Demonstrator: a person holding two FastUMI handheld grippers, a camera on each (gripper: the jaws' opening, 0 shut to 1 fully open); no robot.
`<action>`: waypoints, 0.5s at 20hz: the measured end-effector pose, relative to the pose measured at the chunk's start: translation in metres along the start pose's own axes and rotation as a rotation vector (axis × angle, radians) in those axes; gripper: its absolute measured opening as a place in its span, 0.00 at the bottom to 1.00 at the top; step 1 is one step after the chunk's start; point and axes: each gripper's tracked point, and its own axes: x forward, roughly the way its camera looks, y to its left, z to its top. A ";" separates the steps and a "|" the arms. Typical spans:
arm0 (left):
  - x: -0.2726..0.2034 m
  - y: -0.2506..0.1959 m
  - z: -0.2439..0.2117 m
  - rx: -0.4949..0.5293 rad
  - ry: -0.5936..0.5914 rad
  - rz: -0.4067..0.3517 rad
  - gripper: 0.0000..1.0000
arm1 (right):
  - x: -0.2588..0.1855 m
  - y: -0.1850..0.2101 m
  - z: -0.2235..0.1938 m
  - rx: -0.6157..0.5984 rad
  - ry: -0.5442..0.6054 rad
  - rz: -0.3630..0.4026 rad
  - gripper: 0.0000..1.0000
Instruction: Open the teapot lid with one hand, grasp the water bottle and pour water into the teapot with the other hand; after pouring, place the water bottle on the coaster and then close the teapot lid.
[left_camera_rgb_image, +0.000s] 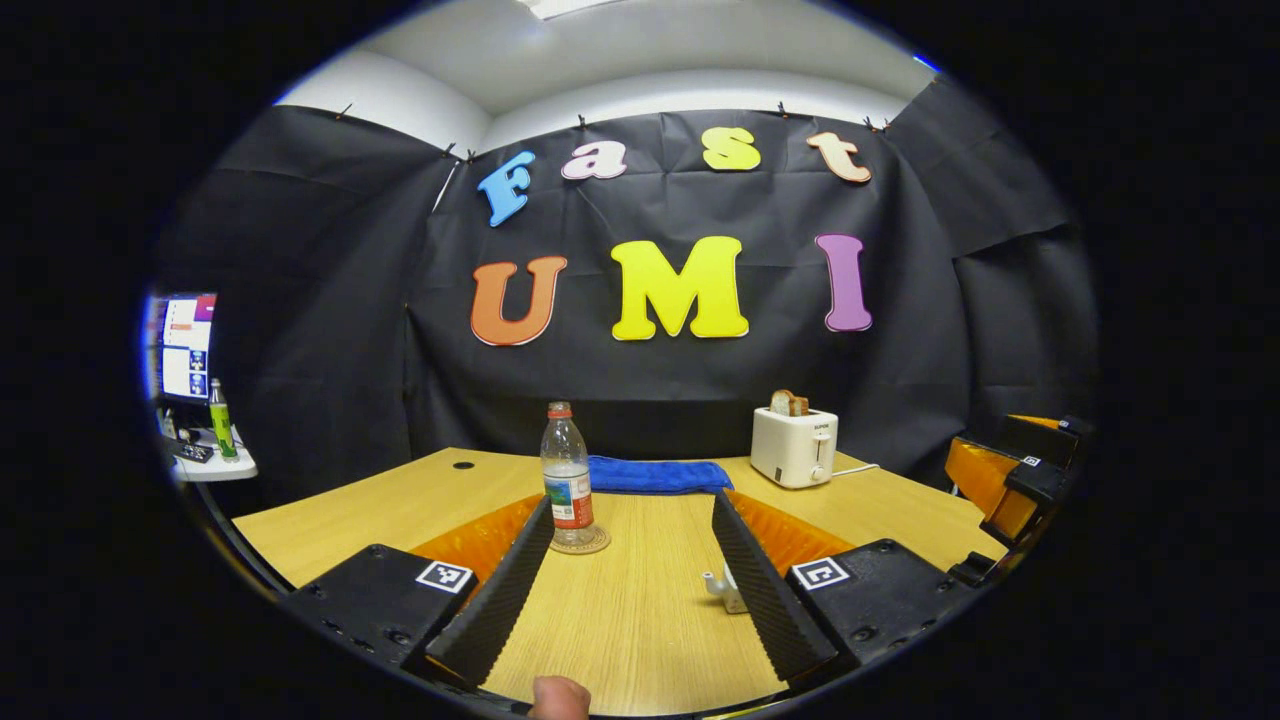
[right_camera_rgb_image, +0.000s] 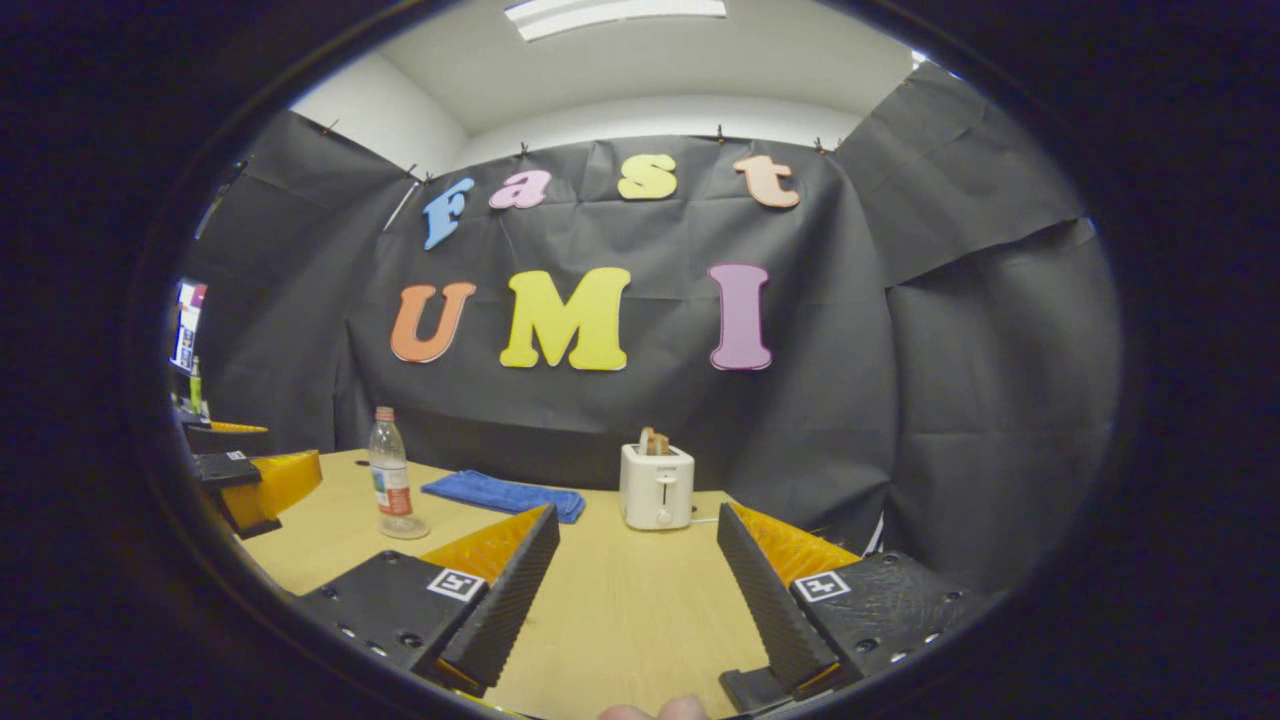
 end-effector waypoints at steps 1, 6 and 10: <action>0.000 0.004 0.002 0.014 -0.010 0.011 0.99 | 0.002 0.005 0.000 0.002 0.003 0.005 0.96; 0.002 0.017 -0.001 0.019 -0.003 0.032 0.99 | 0.007 0.020 0.001 -0.012 0.009 0.016 0.96; 0.002 0.031 0.002 0.019 -0.017 0.057 0.99 | 0.008 0.028 -0.006 -0.013 0.030 0.022 0.96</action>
